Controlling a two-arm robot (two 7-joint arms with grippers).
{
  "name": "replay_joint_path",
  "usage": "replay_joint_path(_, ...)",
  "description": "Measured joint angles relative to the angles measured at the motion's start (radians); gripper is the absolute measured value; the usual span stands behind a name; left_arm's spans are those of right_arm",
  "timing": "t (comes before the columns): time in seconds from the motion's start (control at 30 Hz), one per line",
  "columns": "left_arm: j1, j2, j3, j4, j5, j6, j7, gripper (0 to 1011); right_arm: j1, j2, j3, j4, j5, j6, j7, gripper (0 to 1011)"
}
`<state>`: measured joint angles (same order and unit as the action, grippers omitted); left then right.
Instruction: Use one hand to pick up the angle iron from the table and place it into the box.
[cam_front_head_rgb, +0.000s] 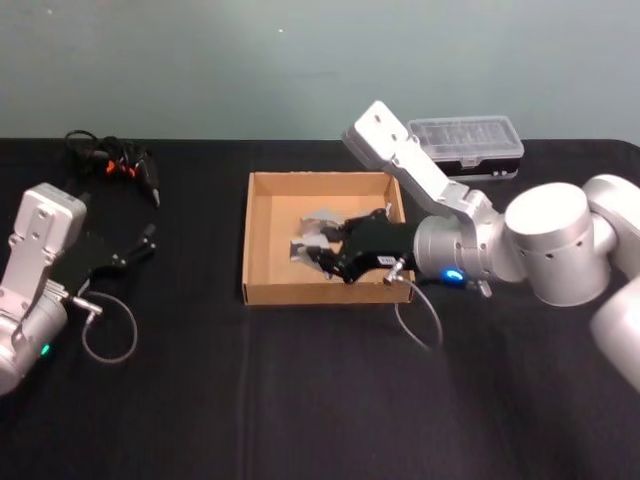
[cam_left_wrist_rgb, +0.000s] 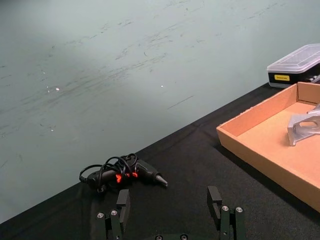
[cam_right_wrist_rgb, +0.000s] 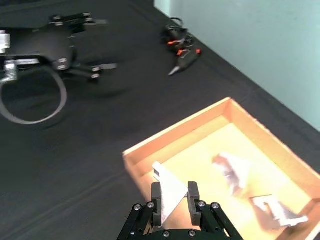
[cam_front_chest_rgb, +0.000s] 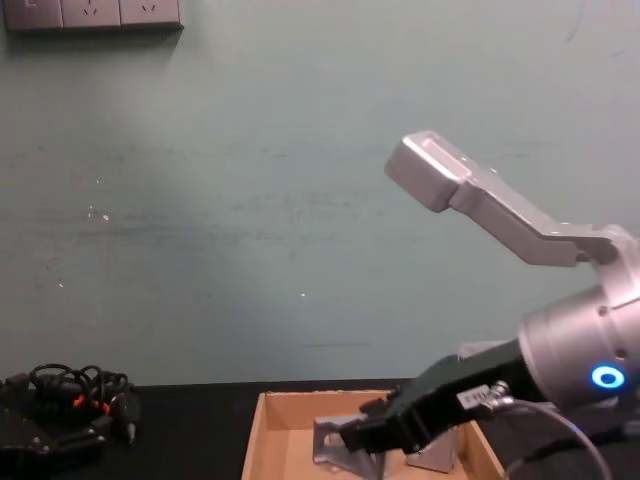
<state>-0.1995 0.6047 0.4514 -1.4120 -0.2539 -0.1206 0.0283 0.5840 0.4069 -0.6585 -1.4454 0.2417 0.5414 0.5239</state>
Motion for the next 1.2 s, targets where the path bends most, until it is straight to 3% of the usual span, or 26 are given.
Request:
replay_joint_path(0.3,0.0,0.0,0.0,0.0,0.0,0.0,0.0,1011,0.065,-0.095,-0.005,0.164,-0.049,-0.048,-0.03,308)
replay_joint_path(0.57,0.0,0.0,0.0,0.0,0.0,0.0,0.0,1011,0.095,-0.157,-0.024,0.278,-0.098,-0.111,-0.046,308)
replay_joint_path(0.93,0.0,0.0,0.0,0.0,0.0,0.0,0.0,1011,0.123,-0.206,-0.028,0.381,-0.133,-0.141,-0.042,307)
replay_joint_path(1.2,0.0,0.0,0.0,0.0,0.0,0.0,0.0,1011,0.124,-0.211,-0.026,0.392,-0.146,-0.146,-0.039,307)
